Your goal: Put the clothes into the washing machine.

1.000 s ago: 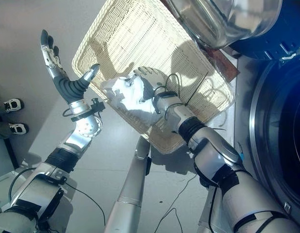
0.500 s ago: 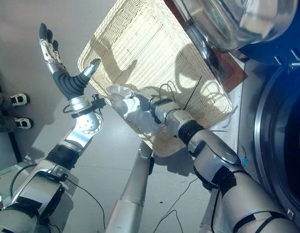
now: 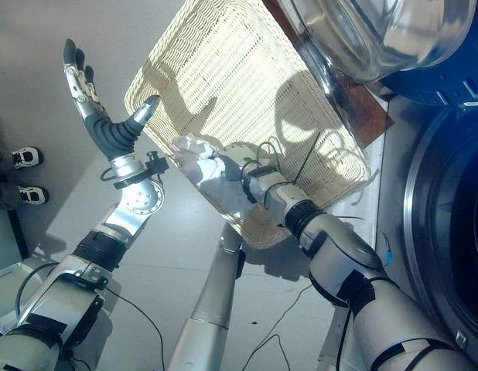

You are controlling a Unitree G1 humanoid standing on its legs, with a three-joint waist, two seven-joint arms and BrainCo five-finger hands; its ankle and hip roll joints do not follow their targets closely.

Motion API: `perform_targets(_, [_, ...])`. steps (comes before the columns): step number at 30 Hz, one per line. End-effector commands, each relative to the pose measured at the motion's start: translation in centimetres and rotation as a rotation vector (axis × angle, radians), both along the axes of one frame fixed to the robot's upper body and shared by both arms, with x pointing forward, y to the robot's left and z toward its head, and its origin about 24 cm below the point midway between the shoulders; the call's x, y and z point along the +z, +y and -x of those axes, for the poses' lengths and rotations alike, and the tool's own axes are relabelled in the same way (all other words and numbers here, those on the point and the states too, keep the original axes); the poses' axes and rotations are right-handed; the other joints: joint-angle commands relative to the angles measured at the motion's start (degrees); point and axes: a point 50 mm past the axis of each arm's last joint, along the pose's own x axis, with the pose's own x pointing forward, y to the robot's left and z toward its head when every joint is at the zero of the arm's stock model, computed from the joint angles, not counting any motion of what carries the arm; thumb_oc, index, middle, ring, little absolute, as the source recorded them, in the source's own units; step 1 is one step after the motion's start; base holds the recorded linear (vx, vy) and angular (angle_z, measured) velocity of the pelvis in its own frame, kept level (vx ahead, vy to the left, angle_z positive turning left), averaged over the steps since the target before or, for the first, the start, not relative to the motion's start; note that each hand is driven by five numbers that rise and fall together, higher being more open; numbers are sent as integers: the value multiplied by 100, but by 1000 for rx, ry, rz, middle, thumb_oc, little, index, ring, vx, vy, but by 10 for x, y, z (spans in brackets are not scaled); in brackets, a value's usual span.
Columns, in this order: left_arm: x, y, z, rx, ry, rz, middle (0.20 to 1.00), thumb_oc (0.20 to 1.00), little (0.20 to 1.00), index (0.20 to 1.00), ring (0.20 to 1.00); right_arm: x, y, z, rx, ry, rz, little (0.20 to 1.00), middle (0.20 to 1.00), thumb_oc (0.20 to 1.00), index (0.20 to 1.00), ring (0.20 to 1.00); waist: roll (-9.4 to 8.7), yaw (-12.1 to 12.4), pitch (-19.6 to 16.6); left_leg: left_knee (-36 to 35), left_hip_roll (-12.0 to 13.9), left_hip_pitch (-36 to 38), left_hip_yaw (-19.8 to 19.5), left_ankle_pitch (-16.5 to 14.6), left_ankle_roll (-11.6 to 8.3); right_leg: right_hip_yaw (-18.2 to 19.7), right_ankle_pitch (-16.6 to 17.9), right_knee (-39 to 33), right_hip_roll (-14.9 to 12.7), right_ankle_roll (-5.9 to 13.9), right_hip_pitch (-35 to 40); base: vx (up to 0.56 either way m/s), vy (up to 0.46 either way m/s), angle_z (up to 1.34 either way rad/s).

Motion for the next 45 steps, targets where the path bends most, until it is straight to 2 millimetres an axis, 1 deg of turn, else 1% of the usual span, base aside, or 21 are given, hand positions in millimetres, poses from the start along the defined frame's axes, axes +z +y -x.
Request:
perform_targets(1, [29, 0, 6, -18, -116, 11, 1000, 1000, 1000, 1000, 1000, 4, 32, 12, 117, 136, -298, 200, 200, 200, 200, 200, -7, 36, 359, 560, -684, -117, 560, -360, 867, 93, 1885, -1870, 200, 645, 185, 0, 0, 0])
perform_targets(2, [28, 1, 6, -18, -113, 11, 1000, 1000, 1000, 1000, 1000, 3, 31, 12, 120, 178, -349, 200, 200, 200, 200, 200, -7, 34, 359, 561, -680, -114, 564, -360, 865, 99, 1882, -1867, 200, 641, 185, -3, 44, 0])
perform_targets(6, [28, 10, 4, -13, -86, 27, 1000, 1000, 1000, 1000, 1000, -13, 23, 11, 228, 692, -877, 200, 200, 200, 200, 200, 1, -49, 359, 556, -605, -46, 649, -360, 833, 141, 1853, -1864, 213, 603, 208, -4, 65, 0])
perform_targets(11, [26, 20, 0, 11, -62, 24, 1000, 1000, 1000, 1000, 1000, -15, 16, 17, 426, 920, -1146, 200, 200, 200, 200, 200, -90, -163, 359, 571, -529, -5, 718, -360, 805, 172, 1863, -1889, 229, 609, 244, 3, 18, -1])
perform_targets(12, [20, 22, -1, 19, -42, 21, 1000, 1000, 1000, 1000, 1000, -18, 14, 20, 479, 982, -1206, 200, 200, 200, 200, 200, -114, -204, 359, 595, -506, 144, 732, -487, 789, 262, 1736, -1819, 244, 660, 353, 23, 10, -6])
perform_targets(14, [20, 25, 0, 42, -50, 20, 1000, 1000, 1000, 1000, 1000, -13, 9, 24, 582, 1032, -1269, 200, 200, 200, 200, 200, -190, -280, 359, 583, -477, 3, 766, -367, 797, 206, 1867, -1885, 247, 620, 240, -5, 14, -10])
perform_targets(15, [12, 26, 0, 56, -32, 19, 1000, 1000, 1000, 1000, 1000, -15, 6, 30, 646, 1077, -1326, 200, 200, 200, 200, 200, -240, -339, 359, 604, -454, 174, 800, -521, 775, 315, 1721, -1824, 286, 677, 363, -43, 27, -14])
perform_targets(16, [15, 27, 1, 65, -48, 23, 1000, 1000, 1000, 1000, 1000, -7, 6, 32, 710, 1090, -1336, 200, 200, 200, 200, 200, -263, -381, 359, 565, -447, 1, 819, -361, 785, 231, 1886, -1917, 283, 617, 221, 21, -11, -11])
perform_targets(17, [9, 26, 1, 66, -31, 23, 1000, 1000, 1000, 1000, 1000, -13, 5, 33, 710, 1108, -1348, 200, 200, 200, 200, 200, -268, -393, 359, 591, -439, 176, 825, -521, 769, 332, 1731, -1841, 300, 677, 350, -50, 37, -11])
perform_targets(18, [11, 27, 2, 78, -45, 23, 1000, 1000, 1000, 1000, 1000, -6, 4, 37, 775, 1119, -1352, 200, 200, 200, 200, 200, -288, -442, 359, 550, -423, 18, 863, -367, 786, 260, 1892, -1929, 296, 618, 217, 12, 1, -6])
perform_targets(19, [7, 26, 1, 82, -31, 24, 1000, 1000, 1000, 1000, 1000, -8, 4, 39, 802, 1145, -1366, 200, 200, 200, 200, 200, -300, -476, 359, 563, -416, 139, 868, -482, 768, 346, 1779, -1888, 318, 663, 307, -26, 20, -8])
perform_targets(25, [1, 25, -1, 107, -12, 29, 1000, 1000, 1000, 1000, 1000, -5, 0, 50, 965, 1227, -1371, 200, 200, 200, 200, 200, -336, -630, 359, 549, -381, 177, 986, -501, 766, 412, 1775, -1933, 345, 659, 320, -9, 6, -11])
perform_targets(30, [-3, 28, -4, 165, 27, -29, 1000, 1000, 1000, 1000, 1000, -2, -15, 54, 1078, 1213, -1407, 200, 200, 200, 200, 200, -367, -743, 359, 555, -361, 306, 1062, -571, 755, 476, 1737, -1948, 365, 690, 421, -4, -2, -1])
perform_targets(33, [1, 32, -8, 217, 49, -77, 1000, 1000, 1000, 1000, 1000, 9, -28, 55, 1160, 1159, -1409, 200, 200, 200, 200, 200, -378, -825, 359, 539, -351, 163, 1120, -426, 772, 428, 1918, -2043, 362, 638, 296, -44, 4, -5])
perform_targets(35, [1, 35, -11, 249, 79, -108, 1000, 1000, 1000, 1000, 1000, 13, -36, 56, 1190, 1124, -1419, 200, 200, 200, 200, 200, -400, -895, 359, 566, -337, 181, 1165, -445, 767, 458, 1933, -2052, 378, 642, 303, -23, 3, -1])
perform_targets(37, [-4, 38, -13, 264, 114, -122, 1000, 1000, 1000, 1000, 1000, 11, -44, 56, 1198, 1108, -1449, 200, 200, 200, 200, 200, -414, -942, 359, 608, -324, 363, 1180, -612, 741, 558, 1788, -1991, 409, 704, 446, -10, -1, -2])
perform_targets(38, [-1, 42, -14, 288, 117, -127, 1000, 1000, 1000, 1000, 1000, 16, -53, 56, 1217, 1072, -1453, 200, 200, 200, 200, 200, -438, -1016, 359, 589, -303, 210, 1249, -474, 754, 508, 1952, -2081, 408, 650, 312, -34, 0, -5])
perform_targets(40, [-7, 45, -16, 307, 151, -135, 1000, 1000, 1000, 1000, 1000, 10, -64, 56, 1224, 1050, -1502, 200, 200, 200, 200, 200, -466, -1089, 359, 635, -283, 387, 1275, -647, 719, 615, 1808, -2035, 448, 708, 449, -4, -10, -7])
perform_targets(42, [-3, 49, -16, 319, 147, -130, 1000, 1000, 1000, 1000, 1000, 16, -77, 56, 1261, 1011, -1533, 200, 200, 200, 200, 200, -486, -1156, 359, 602, -263, 213, 1331, -486, 734, 573, 1985, -2125, 456, 643, 292, -47, 16, -11])
perform_targets(44, [-5, 52, -16, 330, 151, -132, 1000, 1000, 1000, 1000, 1000, 15, -87, 56, 1287, 991, -1560, 200, 200, 200, 200, 200, -495, -1199, 359, 605, -250, 219, 1361, -493, 734, 602, 1993, -2131, 474, 641, 283, -31, 9, -10])
perform_targets(45, [-7, 55, -17, 338, 156, -126, 1000, 1000, 1000, 1000, 1000, 12, -103, 56, 1318, 956, -1601, 200, 200, 200, 200, 200, -500, -1261, 359, 603, -239, 227, 1399, -502, 731, 633, 1994, -2151, 490, 639, 283, -20, 0, -5])
